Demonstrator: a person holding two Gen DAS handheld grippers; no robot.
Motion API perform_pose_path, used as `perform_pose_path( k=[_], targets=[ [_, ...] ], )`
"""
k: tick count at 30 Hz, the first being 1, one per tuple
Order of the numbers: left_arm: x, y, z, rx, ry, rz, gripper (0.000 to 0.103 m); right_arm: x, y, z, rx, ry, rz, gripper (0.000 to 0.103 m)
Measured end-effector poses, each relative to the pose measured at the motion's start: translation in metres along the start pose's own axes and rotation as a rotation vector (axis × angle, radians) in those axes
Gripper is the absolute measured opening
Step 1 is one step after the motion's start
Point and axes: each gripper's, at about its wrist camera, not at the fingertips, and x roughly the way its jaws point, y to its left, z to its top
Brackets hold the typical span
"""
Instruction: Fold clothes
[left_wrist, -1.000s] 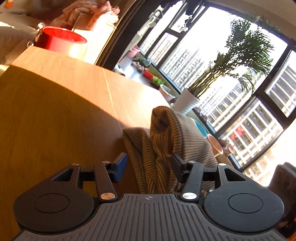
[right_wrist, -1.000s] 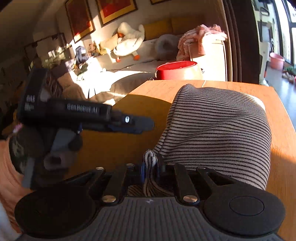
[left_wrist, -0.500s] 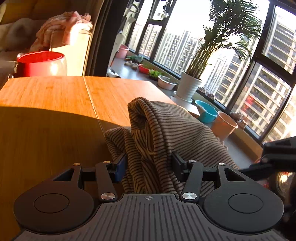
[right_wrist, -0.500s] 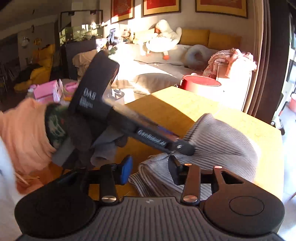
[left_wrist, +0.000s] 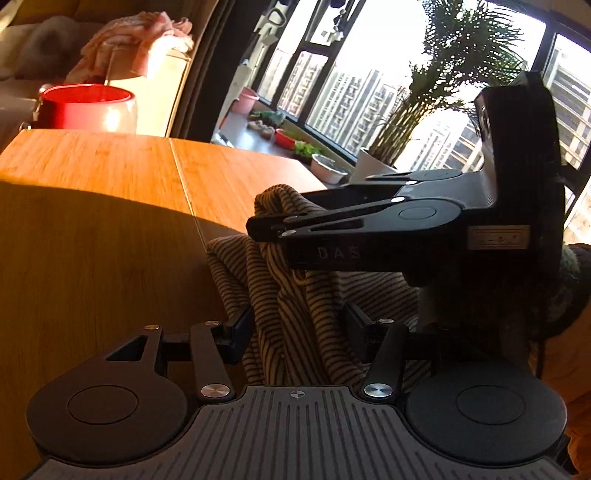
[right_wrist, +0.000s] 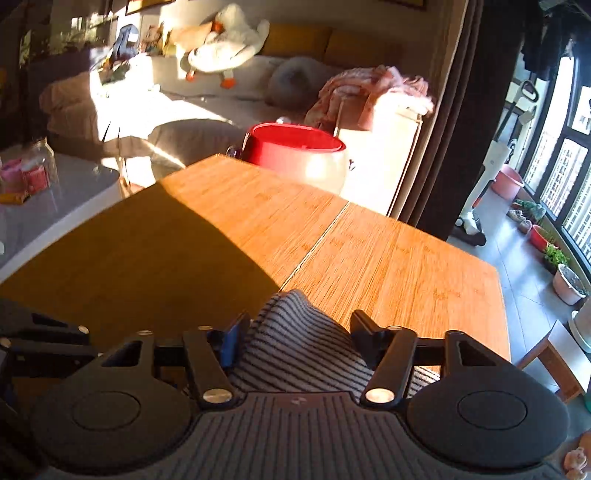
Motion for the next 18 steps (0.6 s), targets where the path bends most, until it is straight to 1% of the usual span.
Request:
perform_pose_path(
  k=[1,2,3,4,5,6,8,10,11,12,13,14,15,16,17,18],
  targets=[
    [0.000,0.002,-0.001,-0.008,0.006,-0.011,0.064,0.004,-0.001,-0.002,-0.006,0.015,0.026,0.035],
    [0.000,0.003,-0.003,-0.016,0.012,-0.022,0.064,-0.002,-0.001,-0.011,0.000,0.004,0.033,0.029],
    [0.001,0.005,-0.003,-0.021,0.017,-0.032,0.064,-0.010,-0.002,-0.016,0.013,-0.016,0.038,0.021],
    [0.002,0.005,-0.004,-0.023,0.020,-0.039,0.065,-0.020,-0.003,-0.018,0.034,-0.039,0.048,0.019],
    [0.003,0.004,-0.005,-0.023,0.020,-0.046,0.065,-0.030,-0.002,-0.017,0.048,-0.064,0.064,0.014],
    [0.003,0.002,-0.007,-0.023,0.018,-0.051,0.067,-0.039,-0.001,-0.013,0.053,-0.085,0.080,0.013],
    [0.004,0.002,-0.008,-0.019,0.018,-0.057,0.072,-0.061,0.004,-0.003,0.059,-0.134,0.145,0.013],
    [0.003,0.001,-0.009,-0.013,0.019,-0.052,0.072,-0.067,0.011,0.008,0.076,-0.148,0.211,0.012],
    [0.003,0.001,-0.010,-0.011,0.019,-0.050,0.072,-0.064,0.013,0.011,0.083,-0.142,0.237,0.011],
    [0.002,0.001,-0.011,-0.010,0.019,-0.050,0.072,-0.054,0.016,0.014,0.098,-0.120,0.279,0.000],
    [0.002,0.001,-0.011,-0.010,0.019,-0.048,0.072,-0.044,0.019,0.018,0.113,-0.099,0.321,0.000],
    [0.001,0.001,-0.012,-0.007,0.019,-0.043,0.071,-0.030,0.023,0.018,0.135,-0.057,0.357,0.000],
    [0.001,0.000,-0.013,0.005,0.022,-0.032,0.067,-0.021,0.030,0.015,0.125,-0.026,0.363,0.000],
    [0.001,0.000,-0.014,0.015,0.024,-0.024,0.067,-0.012,0.036,0.013,0.115,0.004,0.369,0.000],
    [0.000,0.001,-0.015,0.012,0.019,-0.028,0.068,-0.008,0.039,0.011,0.099,0.005,0.353,0.000],
    [0.000,0.001,-0.015,0.005,0.020,-0.032,0.068,-0.010,0.037,0.011,0.111,-0.006,0.355,0.001]
  ],
)
